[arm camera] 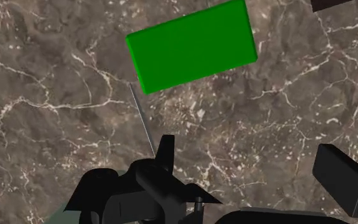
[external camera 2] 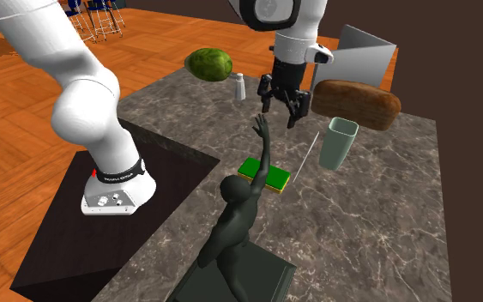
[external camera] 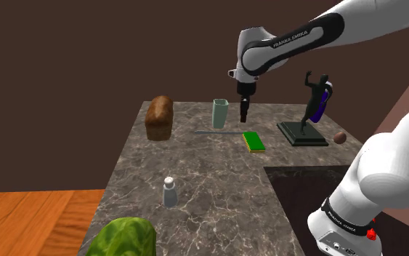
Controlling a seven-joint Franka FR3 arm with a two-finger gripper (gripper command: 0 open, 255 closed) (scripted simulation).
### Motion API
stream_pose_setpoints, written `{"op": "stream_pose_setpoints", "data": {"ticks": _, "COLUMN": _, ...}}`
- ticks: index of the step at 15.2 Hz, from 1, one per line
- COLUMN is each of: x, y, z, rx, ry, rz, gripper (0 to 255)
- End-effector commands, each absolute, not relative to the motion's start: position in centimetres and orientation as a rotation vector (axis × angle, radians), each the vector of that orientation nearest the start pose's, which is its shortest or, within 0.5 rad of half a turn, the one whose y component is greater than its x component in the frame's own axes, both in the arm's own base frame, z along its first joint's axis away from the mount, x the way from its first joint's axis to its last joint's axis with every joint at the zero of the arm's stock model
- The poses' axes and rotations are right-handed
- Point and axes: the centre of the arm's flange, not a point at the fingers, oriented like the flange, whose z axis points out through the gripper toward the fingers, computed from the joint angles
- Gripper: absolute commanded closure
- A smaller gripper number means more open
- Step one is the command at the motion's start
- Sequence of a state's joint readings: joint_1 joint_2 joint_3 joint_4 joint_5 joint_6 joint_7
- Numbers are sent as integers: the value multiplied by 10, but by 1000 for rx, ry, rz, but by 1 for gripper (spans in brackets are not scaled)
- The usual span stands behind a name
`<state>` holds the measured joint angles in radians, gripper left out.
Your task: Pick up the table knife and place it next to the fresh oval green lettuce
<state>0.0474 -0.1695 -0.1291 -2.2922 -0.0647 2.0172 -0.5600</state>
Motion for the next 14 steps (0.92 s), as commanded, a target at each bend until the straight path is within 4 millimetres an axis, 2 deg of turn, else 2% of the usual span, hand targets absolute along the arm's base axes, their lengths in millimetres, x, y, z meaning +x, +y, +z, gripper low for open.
{"op": "stream_pose_setpoints", "data": {"ticks": 1, "x": 496, "y": -40, "z": 400, "rx": -3013, "ry": -877, "rz": 171, "gripper": 0}}
{"op": "stream_pose_setpoints", "data": {"ticks": 6, "x": 549, "y": -34, "z": 363, "rx": -2951, "ry": -1069, "rz": 163, "gripper": 0}}
{"op": "stream_pose_setpoints", "data": {"ticks": 12, "x": 611, "y": -18, "z": 319, "rx": -2862, "ry": -1293, "rz": 152, "gripper": 0}}
{"op": "stream_pose_setpoints", "data": {"ticks": 14, "x": 612, "y": -17, "z": 313, "rx": -2860, "ry": -1296, "rz": 152, "gripper": 0}}
